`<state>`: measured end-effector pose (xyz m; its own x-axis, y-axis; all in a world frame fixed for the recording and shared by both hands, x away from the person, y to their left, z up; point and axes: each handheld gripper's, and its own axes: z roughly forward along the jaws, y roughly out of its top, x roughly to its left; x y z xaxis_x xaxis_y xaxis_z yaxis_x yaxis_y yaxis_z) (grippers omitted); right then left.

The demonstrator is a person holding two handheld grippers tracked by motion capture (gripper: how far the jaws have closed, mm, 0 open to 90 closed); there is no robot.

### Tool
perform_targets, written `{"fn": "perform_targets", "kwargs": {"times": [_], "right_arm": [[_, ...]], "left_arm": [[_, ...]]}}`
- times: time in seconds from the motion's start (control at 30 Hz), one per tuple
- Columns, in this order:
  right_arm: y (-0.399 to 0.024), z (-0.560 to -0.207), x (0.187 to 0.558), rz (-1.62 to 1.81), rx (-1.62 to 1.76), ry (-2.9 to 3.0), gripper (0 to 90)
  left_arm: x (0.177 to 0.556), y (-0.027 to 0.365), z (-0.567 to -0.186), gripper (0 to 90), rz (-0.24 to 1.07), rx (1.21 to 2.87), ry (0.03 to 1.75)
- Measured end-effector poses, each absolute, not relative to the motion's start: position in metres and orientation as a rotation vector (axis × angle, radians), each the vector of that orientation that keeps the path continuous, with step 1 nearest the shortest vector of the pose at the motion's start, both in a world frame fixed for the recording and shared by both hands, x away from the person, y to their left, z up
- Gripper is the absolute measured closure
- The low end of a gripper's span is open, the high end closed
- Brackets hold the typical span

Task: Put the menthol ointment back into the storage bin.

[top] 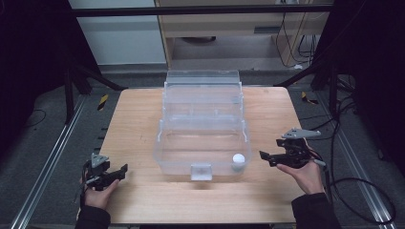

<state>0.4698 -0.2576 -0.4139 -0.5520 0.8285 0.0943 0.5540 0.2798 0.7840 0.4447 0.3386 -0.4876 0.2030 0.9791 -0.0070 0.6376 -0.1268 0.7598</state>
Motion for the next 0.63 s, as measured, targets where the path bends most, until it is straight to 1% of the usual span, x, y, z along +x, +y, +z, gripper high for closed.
{"fn": "perform_targets", "kwargs": {"times": [0.33, 0.43, 0.53, 0.63], "right_arm": [[-0.283, -0.458, 0.468, 1.125, 1.367, 2.149, 12.4], [-0.291, -0.469, 0.465, 1.115, 1.396, 2.129, 12.4], [-0.295, -0.472, 0.464, 1.117, 1.412, 2.113, 12.1], [-0.298, -0.475, 0.464, 1.109, 1.426, 2.086, 10.0]], "left_arm": [[0.445, 0.341, -0.486, 36.7, 0.693, 1.825, 1.516], [0.446, 0.344, -0.486, 37.5, 0.695, 1.818, 1.521], [0.446, 0.345, -0.487, 37.0, 0.698, 1.814, 1.528], [0.447, 0.347, -0.487, 36.2, 0.702, 1.812, 1.536]]}}
